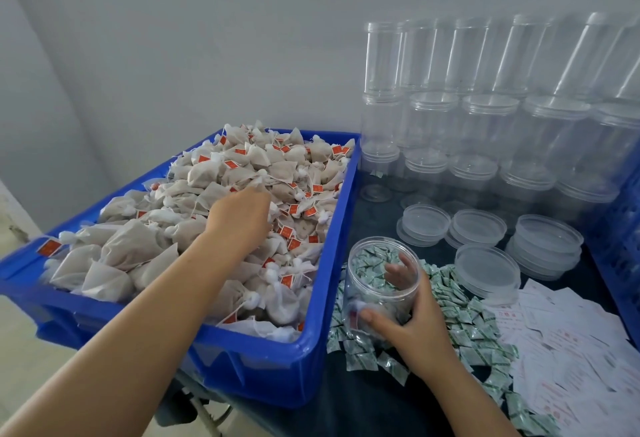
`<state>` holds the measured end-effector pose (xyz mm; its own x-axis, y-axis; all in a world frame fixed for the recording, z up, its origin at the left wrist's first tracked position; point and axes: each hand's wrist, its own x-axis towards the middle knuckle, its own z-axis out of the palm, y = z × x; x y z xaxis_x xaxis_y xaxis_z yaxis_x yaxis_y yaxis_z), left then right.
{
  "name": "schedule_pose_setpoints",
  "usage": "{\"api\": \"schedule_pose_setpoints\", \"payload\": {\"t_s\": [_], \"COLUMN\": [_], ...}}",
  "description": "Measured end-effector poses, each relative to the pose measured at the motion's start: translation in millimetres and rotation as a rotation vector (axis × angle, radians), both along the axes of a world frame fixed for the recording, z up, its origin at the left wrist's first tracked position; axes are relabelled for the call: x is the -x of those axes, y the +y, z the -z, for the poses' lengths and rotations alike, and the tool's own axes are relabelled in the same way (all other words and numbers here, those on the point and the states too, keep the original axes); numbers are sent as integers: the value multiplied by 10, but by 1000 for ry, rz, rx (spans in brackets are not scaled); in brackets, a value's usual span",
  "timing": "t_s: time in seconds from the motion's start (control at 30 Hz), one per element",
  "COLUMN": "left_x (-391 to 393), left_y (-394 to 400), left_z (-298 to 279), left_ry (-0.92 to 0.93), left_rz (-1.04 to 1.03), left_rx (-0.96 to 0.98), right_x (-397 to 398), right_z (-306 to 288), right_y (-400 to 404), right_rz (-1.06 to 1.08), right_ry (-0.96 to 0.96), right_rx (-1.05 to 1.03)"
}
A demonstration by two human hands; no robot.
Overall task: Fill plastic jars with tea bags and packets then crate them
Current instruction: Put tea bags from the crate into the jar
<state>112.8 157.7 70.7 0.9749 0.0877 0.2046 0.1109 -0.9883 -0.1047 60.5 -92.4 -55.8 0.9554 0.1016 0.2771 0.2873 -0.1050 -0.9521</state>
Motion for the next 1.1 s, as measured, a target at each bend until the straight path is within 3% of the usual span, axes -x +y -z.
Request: {"api": "schedule_pose_setpoints", "payload": {"t_s": [0.3,0.43,0.93,1.1], "left_x": [-153,-193,-203,-141], "left_y": [68,119,193,123], "left_z": [259,289,268,211], "left_ry": [162,120,33,-47], "left_rz": [-153,-204,-141,-31], "left_rx": [-270,-279,-121,149], "right_x": [0,2,-4,-15], "right_z": [14,11,19,25], "right_y": [3,2,-5,-6], "right_rz": [9,5,2,2], "right_ry": [-19,-19,-35,-38], "right_rx": [0,1,-4,4]}}
